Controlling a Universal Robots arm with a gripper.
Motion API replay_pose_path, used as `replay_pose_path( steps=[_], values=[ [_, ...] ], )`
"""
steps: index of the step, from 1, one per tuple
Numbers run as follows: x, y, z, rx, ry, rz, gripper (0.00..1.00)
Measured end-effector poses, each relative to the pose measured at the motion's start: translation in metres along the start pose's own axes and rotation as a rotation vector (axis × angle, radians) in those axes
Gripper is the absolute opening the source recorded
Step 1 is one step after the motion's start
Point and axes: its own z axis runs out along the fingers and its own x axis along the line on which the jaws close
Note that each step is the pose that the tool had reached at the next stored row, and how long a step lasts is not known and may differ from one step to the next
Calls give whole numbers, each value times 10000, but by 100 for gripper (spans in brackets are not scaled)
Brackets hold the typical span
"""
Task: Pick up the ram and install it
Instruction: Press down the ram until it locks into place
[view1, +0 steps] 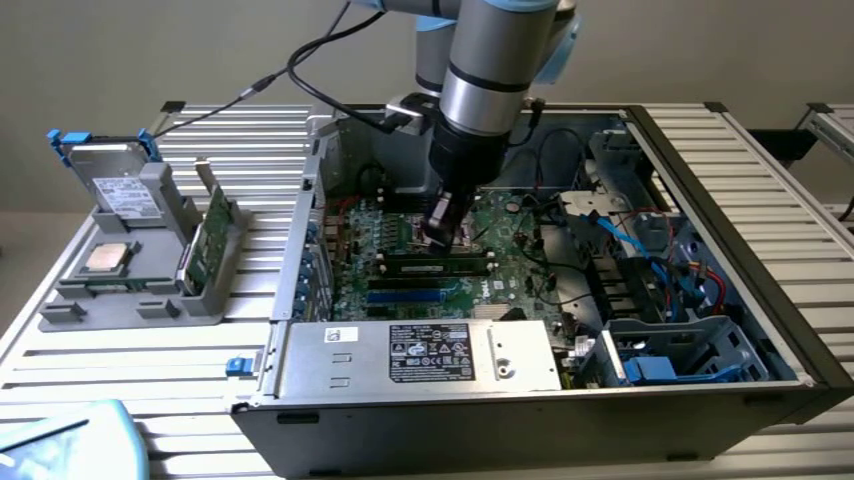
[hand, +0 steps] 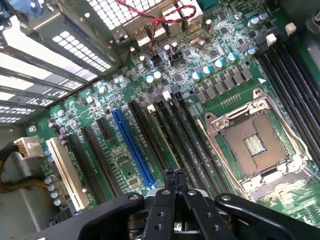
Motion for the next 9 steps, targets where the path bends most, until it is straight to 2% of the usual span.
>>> replay_pose_path(
  steps=[3,5,9],
  values=[
    [0,0,0,69,123,263,11],
    [0,0,-1,78,150,453,11],
    [0,1,0,60,150,875,11]
  ],
)
